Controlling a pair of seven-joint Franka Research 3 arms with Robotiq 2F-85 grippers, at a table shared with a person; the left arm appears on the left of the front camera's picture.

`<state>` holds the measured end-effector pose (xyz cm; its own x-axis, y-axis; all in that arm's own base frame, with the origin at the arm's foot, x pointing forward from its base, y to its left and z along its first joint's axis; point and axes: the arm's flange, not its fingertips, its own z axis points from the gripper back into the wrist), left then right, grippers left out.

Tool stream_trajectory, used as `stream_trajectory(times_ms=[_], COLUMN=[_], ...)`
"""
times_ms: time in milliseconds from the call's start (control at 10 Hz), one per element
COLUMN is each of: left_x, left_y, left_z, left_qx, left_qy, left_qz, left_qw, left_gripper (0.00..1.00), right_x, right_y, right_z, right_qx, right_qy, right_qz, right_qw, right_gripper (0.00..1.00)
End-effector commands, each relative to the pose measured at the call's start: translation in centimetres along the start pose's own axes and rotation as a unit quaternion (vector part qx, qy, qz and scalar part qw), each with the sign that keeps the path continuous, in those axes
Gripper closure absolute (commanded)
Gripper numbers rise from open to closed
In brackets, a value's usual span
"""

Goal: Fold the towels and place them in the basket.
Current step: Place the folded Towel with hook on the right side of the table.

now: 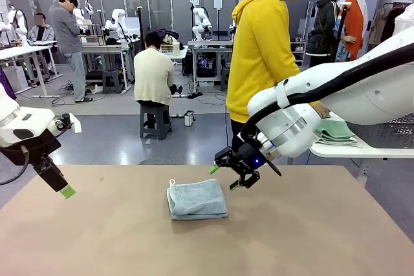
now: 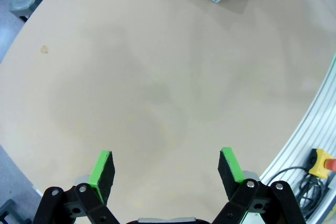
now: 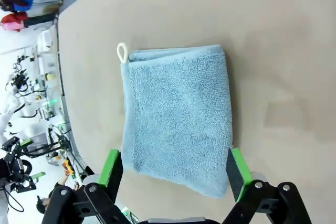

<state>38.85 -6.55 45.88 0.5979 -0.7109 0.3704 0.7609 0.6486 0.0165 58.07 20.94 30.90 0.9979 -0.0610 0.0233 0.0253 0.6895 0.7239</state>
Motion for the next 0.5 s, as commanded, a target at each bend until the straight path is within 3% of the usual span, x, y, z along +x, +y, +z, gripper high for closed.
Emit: stream_trajectory(times_ms=[0,400], left_x=[0.5,0.5], left_y=[0.2,0.2], left_z=[0.0,0.0], left_qx=[0.009,0.009], left_qy=[0.003,0.003], left_qz=[0.006,0.006], left_qw=[1.000,1.000], left_gripper=[0.00,0.00], right_x=[-0.3,0.3], right_y=[-1.7,-3.7], right_z=[-0.9,-2.2], right_qx=[0.026,0.045], right_qy=[0.004,0.014], right_qz=[0.004,-0.033], right_qw=[1.000,0.998], right_gripper=[0.00,0.00])
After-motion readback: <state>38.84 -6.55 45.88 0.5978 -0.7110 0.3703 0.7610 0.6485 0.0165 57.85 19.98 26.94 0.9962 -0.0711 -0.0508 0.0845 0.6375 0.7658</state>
